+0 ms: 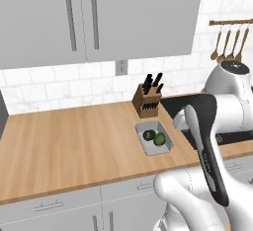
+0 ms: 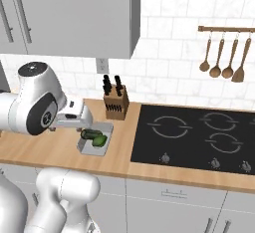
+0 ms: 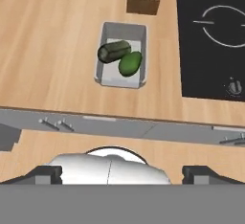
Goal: Take the meat container that has the steak and place it on the second highest rack of the freezer. Then take the vegetable container that has the cucumber and avocado and place it on the highest rack of the freezer.
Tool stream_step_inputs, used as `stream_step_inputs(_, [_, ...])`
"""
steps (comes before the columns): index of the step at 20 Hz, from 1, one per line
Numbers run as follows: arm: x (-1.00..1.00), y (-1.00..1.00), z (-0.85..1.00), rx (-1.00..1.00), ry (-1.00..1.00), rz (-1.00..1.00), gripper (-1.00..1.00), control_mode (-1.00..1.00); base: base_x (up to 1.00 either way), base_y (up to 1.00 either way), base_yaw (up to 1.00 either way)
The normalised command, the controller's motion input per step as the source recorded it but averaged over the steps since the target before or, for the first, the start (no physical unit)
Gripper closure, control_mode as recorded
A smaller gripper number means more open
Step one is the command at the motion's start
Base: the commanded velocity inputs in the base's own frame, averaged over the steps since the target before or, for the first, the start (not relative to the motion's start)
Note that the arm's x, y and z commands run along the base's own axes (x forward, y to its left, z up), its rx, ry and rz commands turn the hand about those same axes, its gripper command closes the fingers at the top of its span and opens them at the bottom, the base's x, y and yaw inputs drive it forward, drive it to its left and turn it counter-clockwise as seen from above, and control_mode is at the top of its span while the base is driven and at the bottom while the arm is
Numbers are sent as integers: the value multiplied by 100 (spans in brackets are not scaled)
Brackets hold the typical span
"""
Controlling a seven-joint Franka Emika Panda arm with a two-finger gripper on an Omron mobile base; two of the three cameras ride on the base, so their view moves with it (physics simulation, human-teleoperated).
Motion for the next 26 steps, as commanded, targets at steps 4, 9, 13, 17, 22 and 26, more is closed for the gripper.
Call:
stream_step_inputs(4, [11, 0, -37, -6, 42, 0, -100, -100, 0, 0, 0])
stream_step_inputs(9, [0, -18, -60, 5, 4, -7, -100, -100, 0, 0, 0])
stream_step_inputs(13, [5, -22, -59, 8, -1, -7, -100, -100, 0, 0, 0])
stream_step_inputs(17, [46, -1, -45, 2, -9, -11, -100, -100, 0, 0, 0])
stream_step_inputs(22, [77, -4, -33, 2, 0, -18, -100, -100, 0, 0, 0])
stream_step_inputs(26, [49, -9, -42, 3, 0, -14, -100, -100, 0, 0, 0])
